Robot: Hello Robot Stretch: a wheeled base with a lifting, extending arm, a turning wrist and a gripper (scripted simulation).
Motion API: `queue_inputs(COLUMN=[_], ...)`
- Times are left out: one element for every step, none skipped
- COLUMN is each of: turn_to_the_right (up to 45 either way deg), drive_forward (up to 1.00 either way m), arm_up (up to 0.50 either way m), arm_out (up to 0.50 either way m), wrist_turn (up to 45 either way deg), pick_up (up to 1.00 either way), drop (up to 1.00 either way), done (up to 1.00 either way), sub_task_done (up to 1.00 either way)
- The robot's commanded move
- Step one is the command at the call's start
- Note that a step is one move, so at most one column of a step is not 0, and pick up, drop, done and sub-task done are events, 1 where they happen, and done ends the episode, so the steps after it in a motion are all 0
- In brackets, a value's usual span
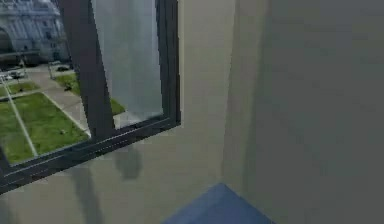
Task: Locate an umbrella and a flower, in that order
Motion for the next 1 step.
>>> queue_inputs(turn_to_the_right=[-45.0], drive_forward=[0.00], arm_up=[0.00], arm_out=[0.00], wrist_turn=[0.0], pick_up=[0.00], drop=[0.00], done=[0.00], sub_task_done=[0.00])
